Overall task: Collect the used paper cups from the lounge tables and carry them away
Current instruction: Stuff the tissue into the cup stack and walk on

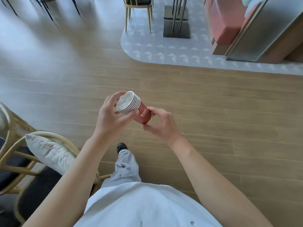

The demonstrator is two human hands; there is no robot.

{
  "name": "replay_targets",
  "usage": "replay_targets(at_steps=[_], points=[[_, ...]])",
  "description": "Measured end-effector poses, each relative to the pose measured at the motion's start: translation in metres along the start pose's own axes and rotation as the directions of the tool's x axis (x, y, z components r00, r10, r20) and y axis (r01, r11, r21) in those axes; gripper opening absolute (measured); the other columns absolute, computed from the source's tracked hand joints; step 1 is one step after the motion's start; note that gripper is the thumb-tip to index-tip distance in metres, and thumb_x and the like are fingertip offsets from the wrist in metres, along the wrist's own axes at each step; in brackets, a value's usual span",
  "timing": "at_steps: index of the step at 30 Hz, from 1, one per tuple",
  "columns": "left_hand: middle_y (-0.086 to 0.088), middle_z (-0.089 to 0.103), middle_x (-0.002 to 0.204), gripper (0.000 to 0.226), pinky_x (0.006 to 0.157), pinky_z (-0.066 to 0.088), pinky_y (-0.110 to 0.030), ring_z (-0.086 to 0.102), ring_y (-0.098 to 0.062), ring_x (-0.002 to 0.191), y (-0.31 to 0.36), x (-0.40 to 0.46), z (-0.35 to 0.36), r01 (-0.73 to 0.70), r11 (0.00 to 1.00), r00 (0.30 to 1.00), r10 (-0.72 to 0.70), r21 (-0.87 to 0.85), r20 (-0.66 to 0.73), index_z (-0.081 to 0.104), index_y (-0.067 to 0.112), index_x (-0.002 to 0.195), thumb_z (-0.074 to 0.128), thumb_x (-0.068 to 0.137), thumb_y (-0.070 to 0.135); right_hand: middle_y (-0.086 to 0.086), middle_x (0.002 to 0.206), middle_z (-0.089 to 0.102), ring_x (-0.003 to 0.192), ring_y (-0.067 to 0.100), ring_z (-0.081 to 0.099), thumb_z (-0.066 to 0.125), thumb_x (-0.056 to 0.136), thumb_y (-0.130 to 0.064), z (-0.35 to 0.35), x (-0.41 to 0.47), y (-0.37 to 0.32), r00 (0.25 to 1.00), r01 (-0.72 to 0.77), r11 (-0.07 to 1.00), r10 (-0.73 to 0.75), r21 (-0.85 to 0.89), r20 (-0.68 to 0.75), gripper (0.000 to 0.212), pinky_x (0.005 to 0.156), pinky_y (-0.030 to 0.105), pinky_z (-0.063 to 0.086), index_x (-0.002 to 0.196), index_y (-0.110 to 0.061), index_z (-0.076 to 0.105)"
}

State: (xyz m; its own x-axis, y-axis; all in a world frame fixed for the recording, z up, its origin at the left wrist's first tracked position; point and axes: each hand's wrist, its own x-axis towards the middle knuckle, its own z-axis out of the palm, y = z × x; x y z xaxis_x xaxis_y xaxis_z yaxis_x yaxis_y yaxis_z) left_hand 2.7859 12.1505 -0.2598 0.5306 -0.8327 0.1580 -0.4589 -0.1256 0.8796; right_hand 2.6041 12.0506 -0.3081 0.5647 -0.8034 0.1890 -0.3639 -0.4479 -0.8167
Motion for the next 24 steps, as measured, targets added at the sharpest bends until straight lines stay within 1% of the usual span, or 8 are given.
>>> replay_targets(at_steps=[4, 8, 10, 13, 15, 17, 21, 24], points=[[0.012, 0.061, 0.126, 0.072, 0.083, 0.051, -0.009, 0.058, 0.008, 0.112, -0.017, 0.055, 0.005, -0.016, 1.0, 1.0, 0.016, -0.024, 0.005, 0.061, 0.029, 0.14, 0.085, 0.073, 0.044, 0.0, 0.106, 0.078, 0.095, 0.021, 0.068, 0.093, 0.066, -0.011, 0.008, 0.053, 0.01, 1.0, -0.017, 1.0, 0.016, -0.024, -0.016, 0.056, 0.093, 0.04, 0.054, 0.12, -0.012, 0.077], [0.012, 0.061, 0.124, 0.076, 0.084, 0.05, -0.01, 0.058, 0.009, 0.11, -0.035, 0.129, -0.01, -0.013, 1.0, 1.0, 0.014, -0.028, 0.023, 0.061, 0.026, 0.142, 0.082, 0.073, 0.047, 0.001, 0.105, 0.078, 0.095, 0.02, 0.068, 0.093, 0.067, -0.011, 0.028, 0.12, 0.009, 0.998, -0.022, 0.998, 0.019, -0.054, -0.056, 0.056, 0.093, 0.039, 0.054, 0.121, -0.011, 0.077], [0.012, 0.061, 0.123, 0.076, 0.086, 0.052, -0.015, 0.058, 0.008, 0.11, -0.044, 0.166, -0.023, -0.026, 0.999, 0.999, 0.026, -0.027, 0.032, 0.062, 0.026, 0.142, 0.081, 0.072, 0.049, 0.0, 0.104, 0.078, 0.094, 0.021, 0.068, 0.093, 0.067, -0.01, 0.041, 0.157, 0.002, 0.998, -0.023, 0.998, 0.018, -0.065, -0.065, 0.054, 0.093, 0.04, 0.055, 0.119, -0.011, 0.077], [0.011, 0.061, 0.125, 0.078, 0.088, 0.055, -0.021, 0.061, 0.0, 0.113, -0.059, 0.214, -0.051, -0.026, 0.999, 0.999, 0.027, -0.034, 0.039, 0.062, 0.025, 0.142, 0.081, 0.071, 0.051, -0.002, 0.102, 0.078, 0.094, 0.02, 0.068, 0.093, 0.067, -0.01, 0.063, 0.206, -0.014, 0.998, -0.019, 0.997, 0.015, -0.07, -0.062, 0.053, 0.093, 0.039, 0.055, 0.117, -0.014, 0.078], [0.011, 0.061, 0.127, 0.079, 0.09, 0.057, -0.026, 0.061, -0.003, 0.116, -0.071, 0.244, -0.071, -0.023, 0.999, 0.999, 0.024, -0.042, 0.029, 0.062, 0.026, 0.142, 0.079, 0.071, 0.055, -0.004, 0.1, 0.077, 0.093, 0.018, 0.067, 0.093, 0.067, -0.011, 0.08, 0.238, -0.025, 0.999, -0.01, 0.997, 0.007, -0.072, -0.04, 0.052, 0.093, 0.038, 0.054, 0.117, -0.015, 0.078], [0.012, 0.061, 0.127, 0.078, 0.091, 0.058, -0.029, 0.061, -0.003, 0.117, -0.084, 0.269, -0.092, -0.02, 0.999, 1.0, 0.02, -0.045, 0.011, 0.062, 0.027, 0.142, 0.079, 0.071, 0.055, -0.005, 0.1, 0.077, 0.092, 0.016, 0.067, 0.093, 0.067, -0.012, 0.098, 0.268, -0.036, 1.0, 0.011, 0.997, -0.013, -0.083, -0.019, 0.052, 0.093, 0.038, 0.054, 0.117, -0.016, 0.078], [0.016, 0.061, 0.123, 0.074, 0.091, 0.057, -0.028, 0.06, 0.002, 0.116, -0.109, 0.306, -0.126, 0.004, 0.999, 0.998, -0.006, -0.042, -0.058, 0.062, 0.028, 0.141, 0.079, 0.073, 0.054, -0.005, 0.101, 0.077, 0.094, 0.016, 0.068, 0.093, 0.066, -0.014, 0.133, 0.32, -0.05, 0.998, 0.042, 0.996, -0.039, -0.083, 0.04, 0.055, 0.093, 0.039, 0.055, 0.119, -0.018, 0.077], [0.015, 0.061, 0.123, 0.077, 0.093, 0.057, -0.029, 0.06, 0.003, 0.114, -0.124, 0.322, -0.146, 0.041, 0.998, 0.993, -0.047, -0.052, -0.11, 0.062, 0.026, 0.142, 0.077, 0.072, 0.055, -0.008, 0.102, 0.077, 0.095, 0.017, 0.068, 0.091, 0.066, -0.018, 0.157, 0.351, -0.057, 0.993, 0.076, 0.995, -0.069, -0.065, 0.097, 0.053, 0.092, 0.041, 0.055, 0.117, -0.02, 0.077]])
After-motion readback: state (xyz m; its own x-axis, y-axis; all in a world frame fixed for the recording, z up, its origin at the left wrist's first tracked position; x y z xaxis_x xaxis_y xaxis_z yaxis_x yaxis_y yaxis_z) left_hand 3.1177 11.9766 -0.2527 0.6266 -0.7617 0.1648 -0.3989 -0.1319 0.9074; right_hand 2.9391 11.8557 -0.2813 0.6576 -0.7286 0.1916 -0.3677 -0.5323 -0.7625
